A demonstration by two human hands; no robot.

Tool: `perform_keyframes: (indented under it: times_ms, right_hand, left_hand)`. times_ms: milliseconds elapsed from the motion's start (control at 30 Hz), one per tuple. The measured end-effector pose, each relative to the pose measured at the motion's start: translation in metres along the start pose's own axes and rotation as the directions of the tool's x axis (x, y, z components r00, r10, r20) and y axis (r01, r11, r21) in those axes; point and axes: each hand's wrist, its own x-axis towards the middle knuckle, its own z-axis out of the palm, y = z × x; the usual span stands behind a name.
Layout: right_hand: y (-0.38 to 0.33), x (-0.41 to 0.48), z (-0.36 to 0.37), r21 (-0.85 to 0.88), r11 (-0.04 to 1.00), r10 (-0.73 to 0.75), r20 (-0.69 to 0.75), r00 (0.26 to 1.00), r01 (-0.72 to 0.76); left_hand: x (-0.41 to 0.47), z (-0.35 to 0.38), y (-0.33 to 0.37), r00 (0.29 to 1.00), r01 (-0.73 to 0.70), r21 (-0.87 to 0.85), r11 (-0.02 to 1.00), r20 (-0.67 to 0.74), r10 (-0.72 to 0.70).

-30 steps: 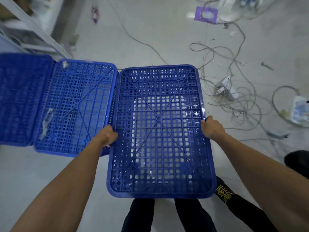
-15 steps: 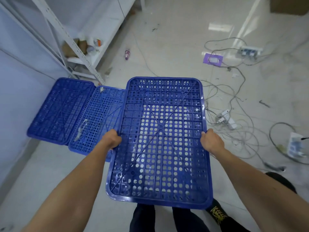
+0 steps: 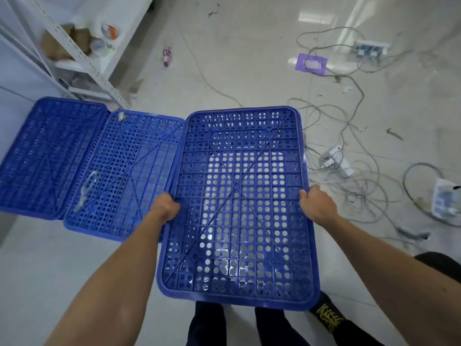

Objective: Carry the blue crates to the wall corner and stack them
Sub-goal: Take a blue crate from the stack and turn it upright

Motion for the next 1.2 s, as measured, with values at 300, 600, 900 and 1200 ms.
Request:
perform_keyframes:
  times_ms: [300,600,900,1200]
  right_hand:
    - [0.017,0.056,0.059,-0.020,0.998,0.062,0.012,0.998,-0.061]
    - [0.051,0.087,0.083,-0.037,0.998,0.051,-0.072,0.996,-0.053]
    - [0.065,0.079,0.093,-0.032,0.999,0.023,-0.080,0.997,-0.025]
    - [0.040,0.055,0.090,0.009,1.000,0.000,-0.116,0.993,0.001]
  left_hand:
    - [0.093,0.064,-0.005,0.999,-0.020,0.045,0.999,0.030,0.018]
    - [0.147,0.149,0.000,1.000,-0.019,-0.049,0.999,0.016,0.020]
    - [0.135,0.175,0.004,0.997,-0.005,-0.311,0.950,0.070,0.029]
    - [0.085,0.159,0.042,0.985,-0.078,-0.157,0.985,0.142,0.100]
